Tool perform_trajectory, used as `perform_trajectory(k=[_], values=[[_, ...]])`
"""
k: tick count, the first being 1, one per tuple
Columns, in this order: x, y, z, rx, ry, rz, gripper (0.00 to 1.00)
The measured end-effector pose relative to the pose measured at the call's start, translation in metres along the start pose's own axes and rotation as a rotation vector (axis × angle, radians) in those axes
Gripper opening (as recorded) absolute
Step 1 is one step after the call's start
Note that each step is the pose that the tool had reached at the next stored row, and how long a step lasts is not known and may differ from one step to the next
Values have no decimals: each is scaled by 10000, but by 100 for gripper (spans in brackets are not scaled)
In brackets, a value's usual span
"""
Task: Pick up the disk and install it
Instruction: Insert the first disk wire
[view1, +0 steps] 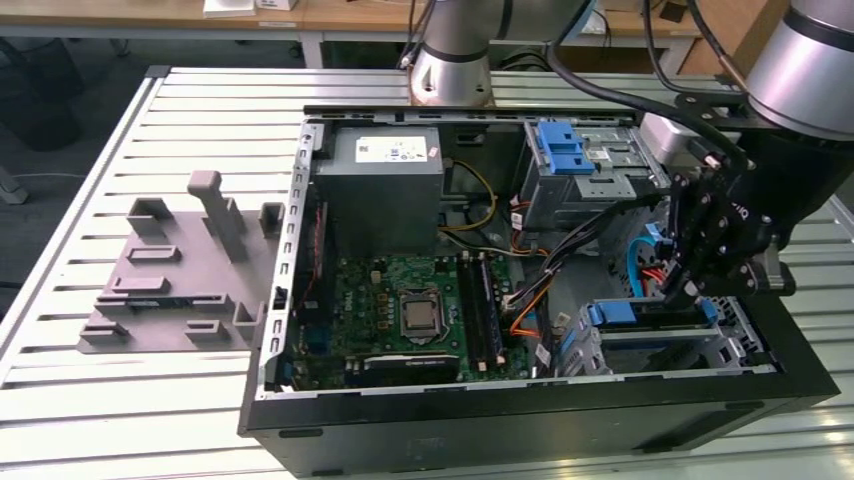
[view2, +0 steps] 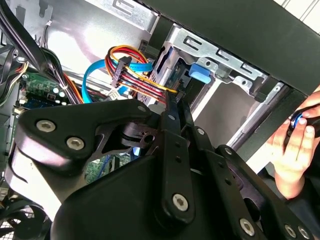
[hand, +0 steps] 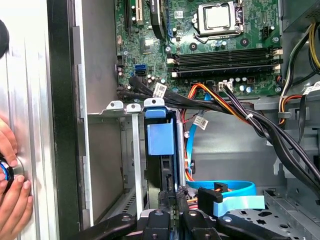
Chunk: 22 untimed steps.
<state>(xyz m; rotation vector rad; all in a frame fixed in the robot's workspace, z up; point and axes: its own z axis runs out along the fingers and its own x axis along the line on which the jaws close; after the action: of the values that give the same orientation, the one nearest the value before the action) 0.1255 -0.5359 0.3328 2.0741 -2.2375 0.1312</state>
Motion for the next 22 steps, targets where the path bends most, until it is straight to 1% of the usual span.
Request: perform_trajectory(k=[8,11,15,18,20,22], values=[[-2,-8,9,-13,-1,-1,16],[-1,-11,3,-32,-13,-6,16],[2,-14,-19,-83,-5,-18,16],[3,-16,-20,-145,1,-44,16],[3,-30,-17,-187,1,-61,16],[1,-41,-15,-202,-9,-104,16]])
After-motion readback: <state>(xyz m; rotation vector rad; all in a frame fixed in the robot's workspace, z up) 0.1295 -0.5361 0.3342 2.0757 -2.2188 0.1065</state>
